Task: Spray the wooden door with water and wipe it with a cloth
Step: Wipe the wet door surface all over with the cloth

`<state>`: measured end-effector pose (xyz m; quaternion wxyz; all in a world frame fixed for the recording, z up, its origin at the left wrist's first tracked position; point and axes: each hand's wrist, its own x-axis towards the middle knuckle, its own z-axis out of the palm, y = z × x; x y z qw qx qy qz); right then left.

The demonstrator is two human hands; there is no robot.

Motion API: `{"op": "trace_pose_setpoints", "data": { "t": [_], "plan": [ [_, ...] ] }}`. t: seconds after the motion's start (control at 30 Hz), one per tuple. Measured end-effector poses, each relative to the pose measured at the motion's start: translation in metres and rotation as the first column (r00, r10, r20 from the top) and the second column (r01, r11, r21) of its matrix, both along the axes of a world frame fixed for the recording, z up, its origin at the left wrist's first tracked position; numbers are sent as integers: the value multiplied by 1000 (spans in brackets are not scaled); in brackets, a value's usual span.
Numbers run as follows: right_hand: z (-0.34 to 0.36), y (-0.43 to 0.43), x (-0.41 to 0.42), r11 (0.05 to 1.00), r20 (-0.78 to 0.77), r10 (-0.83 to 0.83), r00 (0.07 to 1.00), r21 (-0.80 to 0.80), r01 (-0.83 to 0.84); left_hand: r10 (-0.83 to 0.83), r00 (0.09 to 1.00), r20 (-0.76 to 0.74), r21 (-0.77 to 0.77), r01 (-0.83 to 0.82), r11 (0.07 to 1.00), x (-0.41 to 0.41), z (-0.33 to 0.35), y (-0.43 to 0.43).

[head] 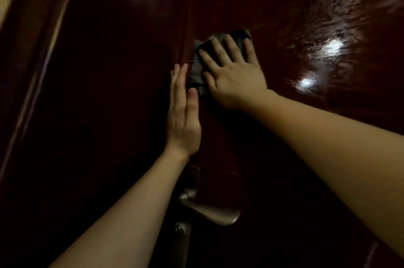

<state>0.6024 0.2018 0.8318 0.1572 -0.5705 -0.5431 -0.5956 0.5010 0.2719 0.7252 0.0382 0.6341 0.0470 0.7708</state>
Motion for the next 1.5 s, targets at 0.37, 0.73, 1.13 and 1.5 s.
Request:
{"op": "trace_pose_setpoints", "data": {
  "t": [0.37,0.73,1.13,1.5],
  "plan": [
    [-134,-48,48,985,165,-38,986,-160,65,154,947,-283,-50,-174,983,-2,-37,-5],
    [-228,-86,108,974,284,-59,957,-192,117,534,643,-549,93,-587,804,3,-44,-9],
    [-281,-141,164,987,-150,-135,979,70,147,530,496,-688,183,-588,788,27,-66,-66],
    [-287,-193,233,987,-108,-147,983,53,153,724,464,-510,218,-745,631,119,-133,-126]
  ]
}}
